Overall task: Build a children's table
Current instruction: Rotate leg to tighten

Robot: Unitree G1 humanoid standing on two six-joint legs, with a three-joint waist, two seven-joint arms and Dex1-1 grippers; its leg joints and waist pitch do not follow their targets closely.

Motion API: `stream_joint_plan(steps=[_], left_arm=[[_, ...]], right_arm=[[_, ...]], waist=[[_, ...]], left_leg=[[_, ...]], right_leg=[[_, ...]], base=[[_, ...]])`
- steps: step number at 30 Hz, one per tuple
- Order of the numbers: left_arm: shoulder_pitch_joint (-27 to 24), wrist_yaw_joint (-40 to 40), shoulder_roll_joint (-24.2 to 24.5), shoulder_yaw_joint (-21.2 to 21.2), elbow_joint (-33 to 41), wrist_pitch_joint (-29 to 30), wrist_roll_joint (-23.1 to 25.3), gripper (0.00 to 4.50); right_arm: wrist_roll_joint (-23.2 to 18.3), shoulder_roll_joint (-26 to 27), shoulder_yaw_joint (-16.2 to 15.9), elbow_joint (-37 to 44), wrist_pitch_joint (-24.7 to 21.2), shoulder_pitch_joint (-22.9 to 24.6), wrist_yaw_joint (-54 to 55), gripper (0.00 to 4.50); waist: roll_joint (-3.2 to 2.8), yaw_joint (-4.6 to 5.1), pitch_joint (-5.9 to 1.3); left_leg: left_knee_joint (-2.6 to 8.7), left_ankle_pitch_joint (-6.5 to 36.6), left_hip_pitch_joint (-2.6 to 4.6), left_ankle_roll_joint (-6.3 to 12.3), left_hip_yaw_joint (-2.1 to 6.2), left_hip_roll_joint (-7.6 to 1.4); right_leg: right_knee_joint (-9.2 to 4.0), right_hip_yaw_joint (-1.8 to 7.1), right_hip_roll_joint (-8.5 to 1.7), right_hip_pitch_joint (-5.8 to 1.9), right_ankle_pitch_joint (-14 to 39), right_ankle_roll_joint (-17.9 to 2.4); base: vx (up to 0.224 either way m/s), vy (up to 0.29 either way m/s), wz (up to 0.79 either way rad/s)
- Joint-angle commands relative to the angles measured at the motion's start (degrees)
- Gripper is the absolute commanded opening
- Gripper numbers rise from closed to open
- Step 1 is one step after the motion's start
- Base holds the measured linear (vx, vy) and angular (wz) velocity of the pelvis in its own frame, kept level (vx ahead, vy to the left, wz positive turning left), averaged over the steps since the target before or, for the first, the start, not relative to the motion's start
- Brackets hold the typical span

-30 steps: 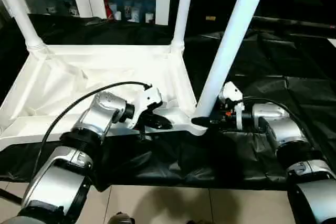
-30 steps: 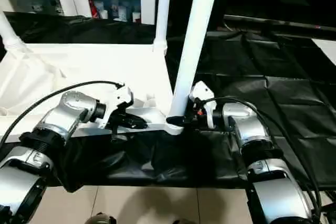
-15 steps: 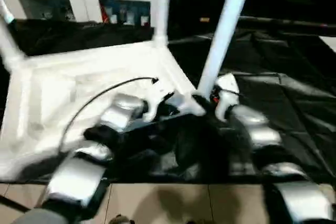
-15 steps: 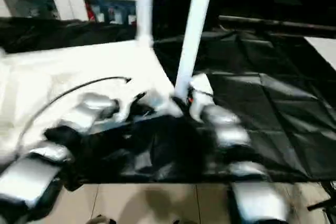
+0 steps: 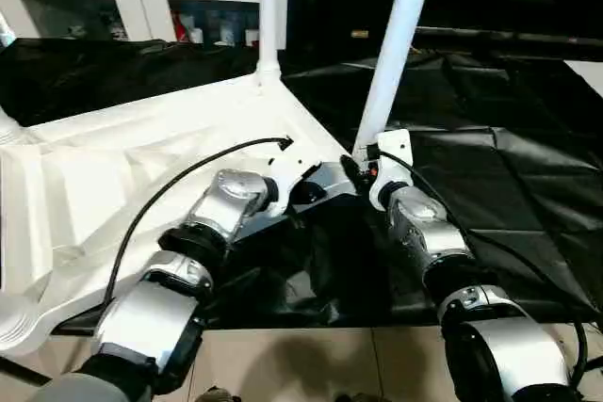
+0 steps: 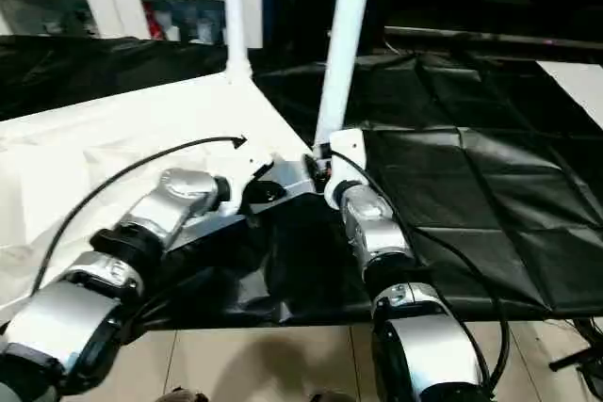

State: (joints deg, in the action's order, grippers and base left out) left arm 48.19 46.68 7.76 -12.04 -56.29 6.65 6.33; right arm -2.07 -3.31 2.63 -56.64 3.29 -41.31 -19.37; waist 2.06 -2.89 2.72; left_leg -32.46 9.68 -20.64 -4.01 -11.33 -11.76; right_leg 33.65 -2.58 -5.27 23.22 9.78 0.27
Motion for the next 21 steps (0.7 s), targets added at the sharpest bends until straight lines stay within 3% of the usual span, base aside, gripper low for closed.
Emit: stream_joint_plan(steps=[1,6,9,10,13,15,17,21], left_arm=[[-0.38,2.61,0.39,-1.36,-0.01,-0.69,0.41,0.00],[-1.16,10.37,2.97,-2.21,0.94,-2.42,-0.18,0.00],[-2.65,19.63,4.83,-3.09,3.09,-3.41,-1.95,0.00],[-3.49,24.46,6.09,-3.80,4.03,-3.22,-2.60,0.00],[-3.86,26.19,6.88,-4.26,4.45,-2.90,-2.51,0.00],[-4.44,28.51,7.79,-4.40,5.81,-1.57,-3.11,0.00],[-4.72,29.22,8.24,-4.34,6.44,-1.25,-3.39,0.00],[-5.25,29.92,9.19,-4.03,7.29,-1.05,-3.44,0.00]], right_arm=[[0.51,-0.17,-3.32,-0.09,-0.61,0.79,-8.26,3.13],[-0.12,-6.89,-5.36,3.64,0.45,2.10,-23.12,3.13],[-1.37,-11.30,-6.06,6.19,1.06,2.85,-32.50,3.13],[-2.18,-14.32,-6.58,7.15,1.13,3.01,-38.80,3.13],[-3.11,-15.72,-6.68,7.75,0.22,3.09,-42.94,3.13],[-3.27,-17.01,-7.12,7.85,-0.19,2.98,-46.57,3.13],[-3.27,-17.52,-7.45,7.82,-0.26,2.90,-48.58,3.13],[-3.22,-17.92,-8.26,7.67,-1.03,2.74,-51.31,3.13]], waist=[[-0.46,-0.16,-3.22],[-0.26,-0.35,-3.60],[-0.24,-0.95,-4.06],[0.24,-1.23,-4.06],[-0.06,-1.80,-3.97],[0.54,-2.43,-3.63],[0.41,-2.55,-3.54],[0.59,-2.55,-3.46]], left_leg=[[4.32,21.81,0.42,0.04,0.97,-1.19],[3.59,16.37,0.26,2.54,0.46,-1.20],[2.77,8.11,-0.14,5.65,0.15,-1.34],[2.55,6.98,-0.11,6.76,-0.09,-1.40],[2.40,8.02,0.09,7.76,-0.23,-1.61],[2.64,10.52,0.33,6.74,-0.27,-1.83],[2.85,11.81,0.31,5.37,-0.13,-1.91],[2.98,12.22,0.30,3.86,-0.03,-1.83]], right_leg=[[-4.63,1.57,-2.57,-1.82,19.10,-10.55],[-3.73,1.59,-2.44,-2.50,10.26,-13.71],[-2.01,1.40,-2.17,-3.18,-2.46,-17.39],[-1.70,1.34,-2.12,-3.01,-4.50,-18.47],[-1.61,1.42,-2.28,-2.78,-3.58,-19.20],[-2.05,1.39,-2.44,-2.52,2.11,-18.32],[-2.33,1.46,-2.63,-2.50,6.04,-17.30],[-2.46,1.52,-2.61,-2.44,7.82,-16.32]], base=[[0.000,0.000,0.00],[0.000,0.000,0.00],[0.000,0.000,0.00],[0.000,0.000,0.00],[0.000,0.000,0.00],[0.000,0.000,0.00],[0.000,0.000,0.00],[0.000,0.000,0.00]])
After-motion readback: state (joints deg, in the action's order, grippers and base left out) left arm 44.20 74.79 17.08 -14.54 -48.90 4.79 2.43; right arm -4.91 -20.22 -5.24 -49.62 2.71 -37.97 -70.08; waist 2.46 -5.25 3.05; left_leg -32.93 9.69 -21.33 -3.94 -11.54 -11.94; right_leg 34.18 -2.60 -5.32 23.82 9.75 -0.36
